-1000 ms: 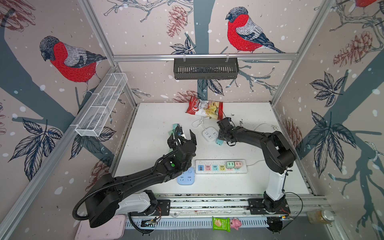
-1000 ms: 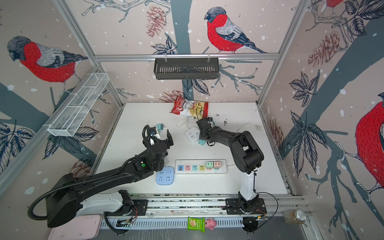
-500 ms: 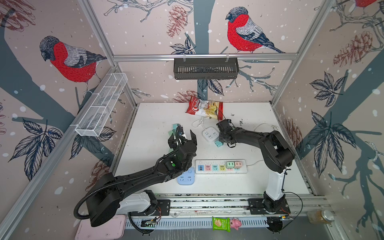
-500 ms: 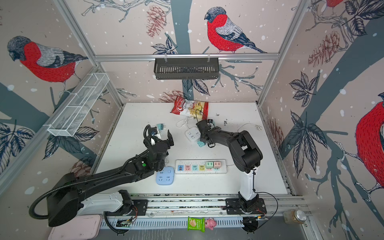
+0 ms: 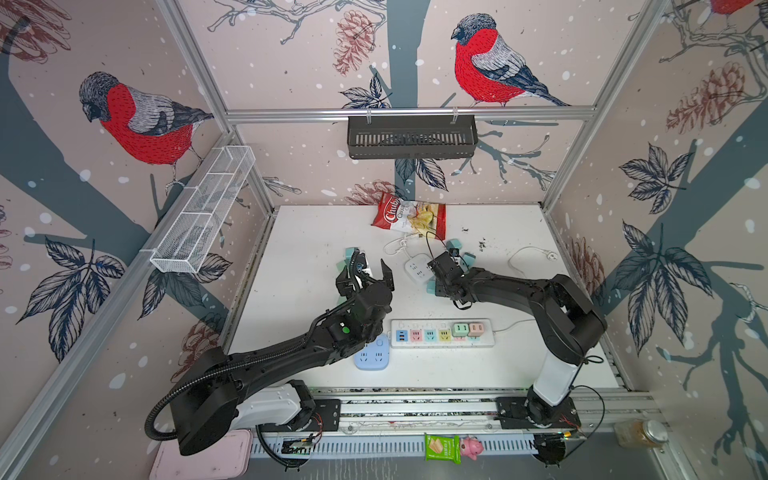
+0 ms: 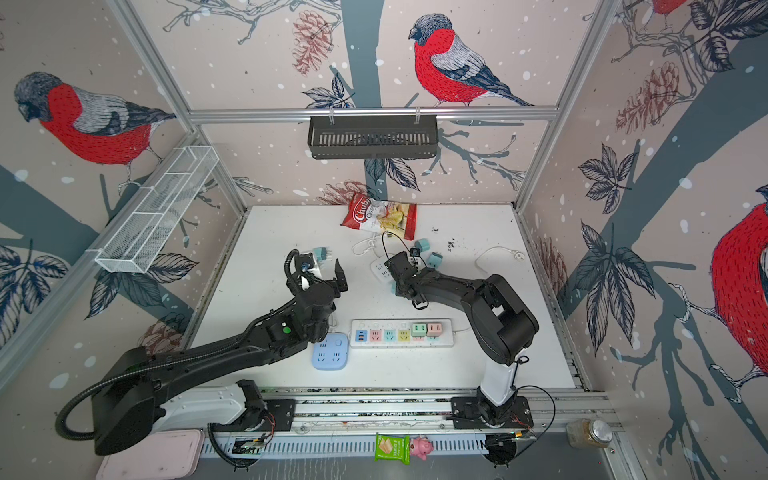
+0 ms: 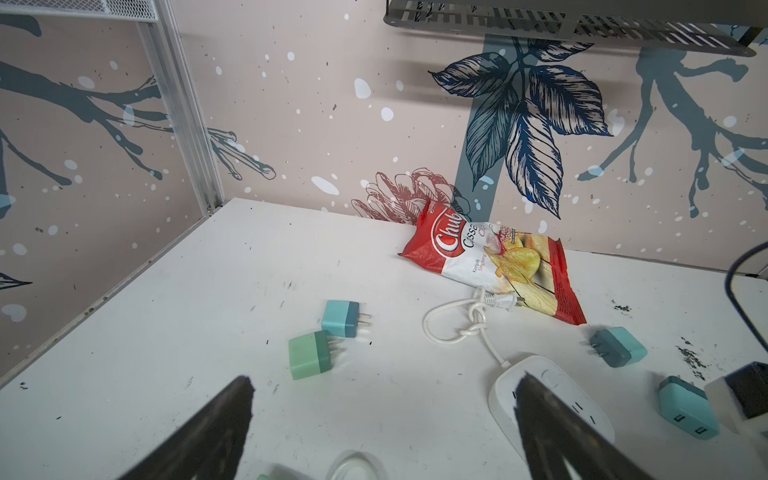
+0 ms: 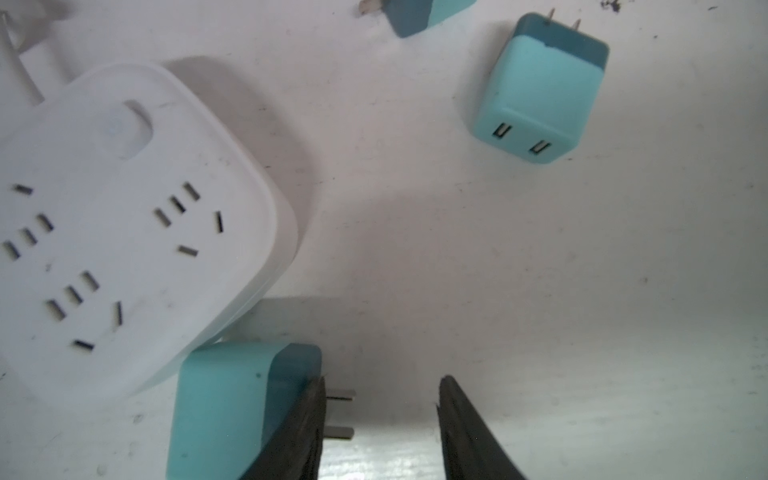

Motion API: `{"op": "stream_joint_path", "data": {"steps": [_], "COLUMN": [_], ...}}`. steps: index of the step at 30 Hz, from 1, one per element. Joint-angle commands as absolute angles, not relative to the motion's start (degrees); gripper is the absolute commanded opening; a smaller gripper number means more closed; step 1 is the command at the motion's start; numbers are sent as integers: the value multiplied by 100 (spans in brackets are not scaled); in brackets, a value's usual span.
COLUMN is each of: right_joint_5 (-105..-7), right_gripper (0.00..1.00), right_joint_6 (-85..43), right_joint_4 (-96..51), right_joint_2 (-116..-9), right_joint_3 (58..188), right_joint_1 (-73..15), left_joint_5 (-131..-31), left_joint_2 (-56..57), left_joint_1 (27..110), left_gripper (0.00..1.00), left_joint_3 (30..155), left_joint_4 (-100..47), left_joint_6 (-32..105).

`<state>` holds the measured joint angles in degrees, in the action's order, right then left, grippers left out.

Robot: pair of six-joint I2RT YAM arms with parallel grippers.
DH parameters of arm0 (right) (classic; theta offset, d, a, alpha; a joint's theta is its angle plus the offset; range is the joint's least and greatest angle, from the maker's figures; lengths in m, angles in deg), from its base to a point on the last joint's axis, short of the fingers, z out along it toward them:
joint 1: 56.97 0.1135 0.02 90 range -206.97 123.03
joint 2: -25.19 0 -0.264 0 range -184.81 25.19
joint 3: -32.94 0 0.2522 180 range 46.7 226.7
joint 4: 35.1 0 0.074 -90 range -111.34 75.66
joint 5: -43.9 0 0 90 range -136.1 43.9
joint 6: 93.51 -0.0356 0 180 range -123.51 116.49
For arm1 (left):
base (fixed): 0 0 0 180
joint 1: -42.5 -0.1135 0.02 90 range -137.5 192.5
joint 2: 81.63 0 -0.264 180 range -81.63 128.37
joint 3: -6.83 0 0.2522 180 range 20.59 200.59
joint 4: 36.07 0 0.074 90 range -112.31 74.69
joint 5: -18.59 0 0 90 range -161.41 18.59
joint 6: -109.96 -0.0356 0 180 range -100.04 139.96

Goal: Insert the plug
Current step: 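Lower the open right gripper around the teal adapter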

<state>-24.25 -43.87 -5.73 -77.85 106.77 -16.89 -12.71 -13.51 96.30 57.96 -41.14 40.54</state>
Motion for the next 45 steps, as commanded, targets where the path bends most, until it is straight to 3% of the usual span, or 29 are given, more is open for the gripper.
{"op": "stream_joint_path", "data": {"steps": [1,11,20,27,34,45], "right_joint_5": [-2310,-2329,-2680,-2954,-3243,-3364], "right_gripper": [47,52,80,90,96,92], "right_joint_6": [-4499,-4458,-4034,-3756,-3467,-3598], "right_joint_4": [-479,-579,-1148,-1445,-1544,-1532], "right_joint_2": [-7731,-7116,-6897,-7339,-7843,-8095], "right_joint_3": [10746,10646,10498,10698,10882,10856], "right_joint_1": [-1487,-1197,-1398,-1561,-1599,-1394], "left_joint_5": [-1217,-1208,-1214,-1217,-1230,-1261], "left_joint_2": [-1394,-1361,-1386,-1384,-1391,-1409], "left_joint_1": [9620,9621,9620,9620,9616,9620], "left_gripper": [98,97,97,97,97,97], "left_joint_3": [5806,5801,5794,5777,5769,5773], "left_joint_4": [-4298,-4314,-4305,-4314,-4346,-4332], "left_joint_6": [4063,4063,4088,4077,4063,4051]}}
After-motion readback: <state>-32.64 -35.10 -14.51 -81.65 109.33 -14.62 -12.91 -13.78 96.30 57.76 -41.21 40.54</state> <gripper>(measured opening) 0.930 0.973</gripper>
